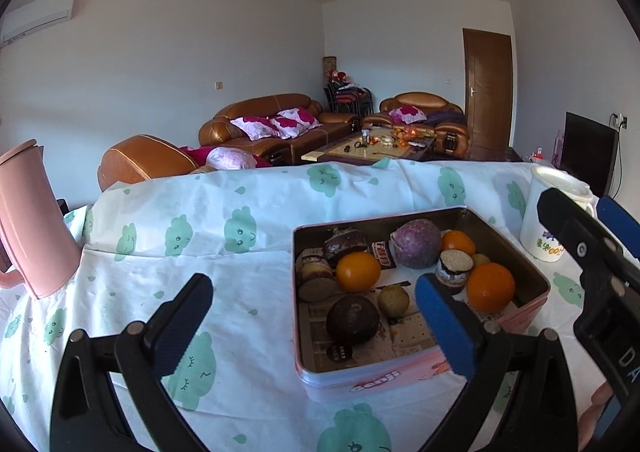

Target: Organize fruits

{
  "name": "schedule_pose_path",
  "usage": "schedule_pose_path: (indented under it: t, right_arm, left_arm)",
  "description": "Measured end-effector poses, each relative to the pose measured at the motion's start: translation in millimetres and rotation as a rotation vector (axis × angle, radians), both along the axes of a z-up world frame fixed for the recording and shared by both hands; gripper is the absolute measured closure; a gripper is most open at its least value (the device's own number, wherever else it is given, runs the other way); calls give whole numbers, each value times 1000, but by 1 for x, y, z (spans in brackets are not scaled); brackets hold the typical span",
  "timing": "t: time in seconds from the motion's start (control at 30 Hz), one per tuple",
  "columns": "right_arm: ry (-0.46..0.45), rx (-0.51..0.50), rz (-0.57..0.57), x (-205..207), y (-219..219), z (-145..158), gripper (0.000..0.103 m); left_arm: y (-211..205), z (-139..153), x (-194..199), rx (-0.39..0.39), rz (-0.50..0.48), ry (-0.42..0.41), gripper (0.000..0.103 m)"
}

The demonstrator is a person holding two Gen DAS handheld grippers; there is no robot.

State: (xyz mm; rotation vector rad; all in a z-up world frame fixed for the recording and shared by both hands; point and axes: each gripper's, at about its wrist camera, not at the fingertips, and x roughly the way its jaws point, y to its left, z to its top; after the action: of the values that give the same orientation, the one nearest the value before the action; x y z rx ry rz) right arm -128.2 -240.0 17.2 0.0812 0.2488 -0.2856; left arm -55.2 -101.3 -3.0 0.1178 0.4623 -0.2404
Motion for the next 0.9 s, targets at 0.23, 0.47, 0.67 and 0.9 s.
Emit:
schedule_pose_path:
  t: [0.23,0.47,0.67,0.9]
  right_arm:
    - [-107,-22,-24,-23,4,9,16]
    - [-130,-20,-37,-30,5,11,13]
    - [-136,-25,-41,-32,6,11,13]
    - [-135,-25,-41,-33,6,11,13]
  left_arm:
    - [3,7,-19,-15,-17,-83,0]
    - [6,9,-30,-20,-23,-108,0]
    - [7,9,-31,-26,-24,-112,0]
    - [8,9,-31,-28,-21,-111,0]
